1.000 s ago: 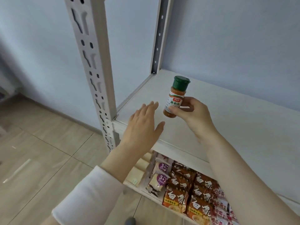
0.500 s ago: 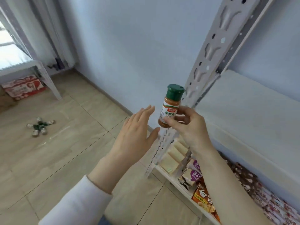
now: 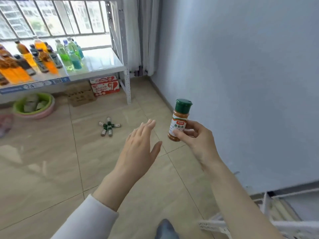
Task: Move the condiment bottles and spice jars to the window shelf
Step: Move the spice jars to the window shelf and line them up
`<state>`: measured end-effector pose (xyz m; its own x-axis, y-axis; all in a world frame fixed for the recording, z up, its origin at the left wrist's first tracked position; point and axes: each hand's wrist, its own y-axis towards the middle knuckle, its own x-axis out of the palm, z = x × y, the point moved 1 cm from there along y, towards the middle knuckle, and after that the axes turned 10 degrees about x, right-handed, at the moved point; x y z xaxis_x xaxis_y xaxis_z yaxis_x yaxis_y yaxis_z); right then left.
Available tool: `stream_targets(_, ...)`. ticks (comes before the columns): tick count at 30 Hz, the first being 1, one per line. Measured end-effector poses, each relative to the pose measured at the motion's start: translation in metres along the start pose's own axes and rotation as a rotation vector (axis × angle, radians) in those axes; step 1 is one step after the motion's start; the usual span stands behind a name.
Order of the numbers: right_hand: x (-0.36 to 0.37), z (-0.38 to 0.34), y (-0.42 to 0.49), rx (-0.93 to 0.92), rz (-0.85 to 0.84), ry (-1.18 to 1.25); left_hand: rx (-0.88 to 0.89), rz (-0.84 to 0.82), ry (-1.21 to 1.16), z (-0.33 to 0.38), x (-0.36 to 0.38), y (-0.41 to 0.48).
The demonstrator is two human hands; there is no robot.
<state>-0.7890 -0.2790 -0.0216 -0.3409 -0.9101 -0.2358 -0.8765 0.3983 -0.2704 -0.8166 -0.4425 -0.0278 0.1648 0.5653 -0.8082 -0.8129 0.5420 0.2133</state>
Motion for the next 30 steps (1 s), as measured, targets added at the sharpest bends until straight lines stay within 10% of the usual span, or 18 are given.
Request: stream_targets(30,0.361,-0.296,0.545,-0.211,-0.286,-0.106,-0.206,0.23,0.193,-0.412,-0.23,0.456)
